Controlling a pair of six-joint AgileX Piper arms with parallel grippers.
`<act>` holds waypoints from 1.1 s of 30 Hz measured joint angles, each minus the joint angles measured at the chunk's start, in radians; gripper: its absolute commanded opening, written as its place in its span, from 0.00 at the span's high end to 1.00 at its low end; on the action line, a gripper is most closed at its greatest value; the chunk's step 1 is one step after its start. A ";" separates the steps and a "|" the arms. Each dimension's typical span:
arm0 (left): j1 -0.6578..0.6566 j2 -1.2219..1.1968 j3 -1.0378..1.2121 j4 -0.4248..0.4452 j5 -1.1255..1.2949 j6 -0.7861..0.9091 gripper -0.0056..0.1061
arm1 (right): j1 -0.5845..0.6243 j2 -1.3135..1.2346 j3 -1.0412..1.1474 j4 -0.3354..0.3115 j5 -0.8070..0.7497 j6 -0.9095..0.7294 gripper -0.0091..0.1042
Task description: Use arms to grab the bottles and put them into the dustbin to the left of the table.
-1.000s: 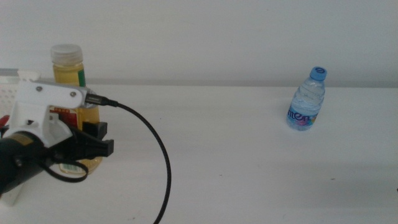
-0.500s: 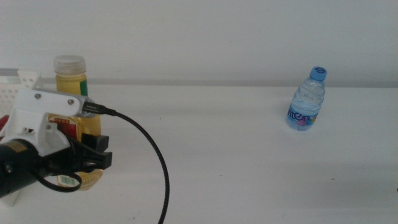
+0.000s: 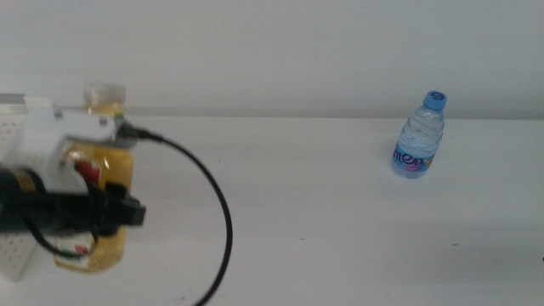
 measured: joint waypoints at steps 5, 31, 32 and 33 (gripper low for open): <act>0.062 0.019 -0.216 0.032 0.211 0.046 0.97 | 0.000 0.000 0.000 0.000 0.000 0.000 0.10; 0.602 0.600 -0.892 0.061 0.684 0.446 0.97 | 0.000 0.000 0.000 0.000 0.000 0.000 0.10; 0.621 0.610 -0.887 0.055 0.684 0.460 0.97 | 0.000 0.000 0.000 0.000 0.000 0.000 0.10; 0.639 0.619 -0.882 0.045 0.684 0.472 0.97 | 0.000 0.000 0.000 0.000 0.000 0.000 0.10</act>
